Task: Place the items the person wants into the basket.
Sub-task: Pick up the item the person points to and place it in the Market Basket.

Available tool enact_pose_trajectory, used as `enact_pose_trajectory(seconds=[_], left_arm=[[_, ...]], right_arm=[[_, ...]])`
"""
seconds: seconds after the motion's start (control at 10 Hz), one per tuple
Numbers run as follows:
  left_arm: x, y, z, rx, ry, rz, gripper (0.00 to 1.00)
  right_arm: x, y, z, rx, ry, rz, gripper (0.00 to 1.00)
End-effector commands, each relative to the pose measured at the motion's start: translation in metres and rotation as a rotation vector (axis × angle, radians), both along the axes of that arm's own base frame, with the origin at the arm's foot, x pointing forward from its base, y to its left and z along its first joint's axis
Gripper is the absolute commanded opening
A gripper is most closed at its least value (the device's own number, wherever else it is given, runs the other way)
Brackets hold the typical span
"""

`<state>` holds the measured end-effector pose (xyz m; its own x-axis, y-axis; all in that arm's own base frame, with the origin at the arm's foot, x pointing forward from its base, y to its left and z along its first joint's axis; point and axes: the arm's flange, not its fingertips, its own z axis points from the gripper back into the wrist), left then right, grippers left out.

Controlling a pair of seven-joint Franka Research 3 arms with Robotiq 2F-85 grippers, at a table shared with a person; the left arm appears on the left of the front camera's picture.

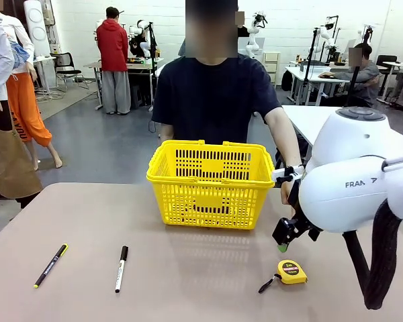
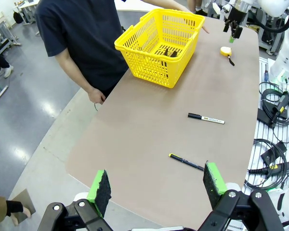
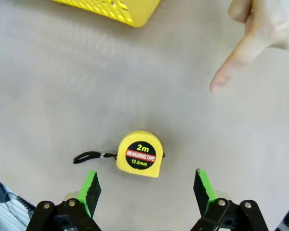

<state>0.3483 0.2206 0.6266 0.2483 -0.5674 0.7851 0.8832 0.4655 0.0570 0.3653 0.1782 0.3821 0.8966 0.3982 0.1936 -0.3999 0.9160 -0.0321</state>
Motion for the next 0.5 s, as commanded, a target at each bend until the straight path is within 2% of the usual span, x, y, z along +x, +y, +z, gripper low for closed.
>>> enact_pose_trajectory(seconds=[0.0, 0.2, 0.4], left_arm=[[-0.001, 0.001, 0.0, -0.014, -0.023, -0.016, 1.0], [-0.001, 0.001, 0.0, -0.014, -0.023, -0.016, 1.0], [-0.001, 0.001, 0.0, -0.014, -0.023, -0.016, 1.0]], right_arm=[[-0.012, -0.011, -0.038, -0.009, 0.027, -0.039, 1.0], [-0.003, -0.009, -0.062, -0.022, 0.105, -0.035, 1.0], [-0.003, -0.002, -0.074, -0.039, 0.126, -0.02, 1.0]])
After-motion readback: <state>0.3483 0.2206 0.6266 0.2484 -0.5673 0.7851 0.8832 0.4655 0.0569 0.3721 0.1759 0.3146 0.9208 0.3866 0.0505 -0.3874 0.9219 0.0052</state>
